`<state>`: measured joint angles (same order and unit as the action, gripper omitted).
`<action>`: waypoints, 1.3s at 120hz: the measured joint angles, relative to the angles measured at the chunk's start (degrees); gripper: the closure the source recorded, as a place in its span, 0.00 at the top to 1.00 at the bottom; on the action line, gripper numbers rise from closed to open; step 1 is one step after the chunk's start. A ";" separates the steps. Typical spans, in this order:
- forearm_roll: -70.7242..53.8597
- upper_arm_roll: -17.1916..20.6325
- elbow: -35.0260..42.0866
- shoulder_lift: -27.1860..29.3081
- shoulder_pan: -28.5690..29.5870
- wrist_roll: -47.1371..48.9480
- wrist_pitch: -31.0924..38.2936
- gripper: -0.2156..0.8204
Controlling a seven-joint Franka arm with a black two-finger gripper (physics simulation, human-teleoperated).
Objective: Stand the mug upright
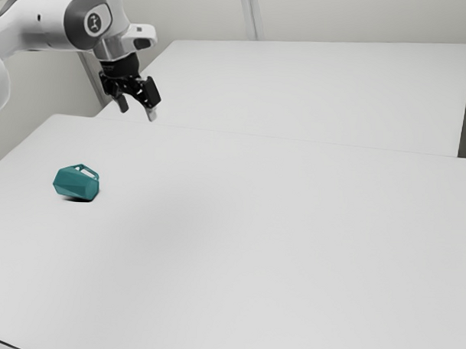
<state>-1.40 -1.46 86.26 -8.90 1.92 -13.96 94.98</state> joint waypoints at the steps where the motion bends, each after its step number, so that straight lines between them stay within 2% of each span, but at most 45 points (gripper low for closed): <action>1: 0.01 -0.04 0.06 0.08 0.01 -0.05 0.12 0.79; 16: 0.06 -0.42 0.95 1.04 0.16 -0.49 1.38 0.79; 28: 0.09 -2.39 3.42 2.55 -0.06 -0.53 2.11 0.79; 49: 0.16 -5.25 15.77 9.88 1.23 -0.10 7.21 0.79; 64: 1.64 -5.41 23.50 13.60 6.89 -0.46 12.92 0.79; 86: 9.83 -5.37 25.74 10.92 18.23 -5.83 20.49 0.79; 102: 16.25 -5.18 25.21 7.40 23.66 -11.77 23.87 0.79; 120: 19.83 -4.70 26.18 6.82 27.99 -18.64 25.42 0.79; 132: 20.70 -0.35 26.71 6.28 34.03 -23.04 25.89 0.79; 144: 22.54 2.42 26.31 4.77 38.60 -27.39 26.48 0.79; 156: 25.91 7.60 25.39 2.10 46.86 -32.29 27.25 0.79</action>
<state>24.51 6.15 111.65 -6.80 48.78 -46.25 122.23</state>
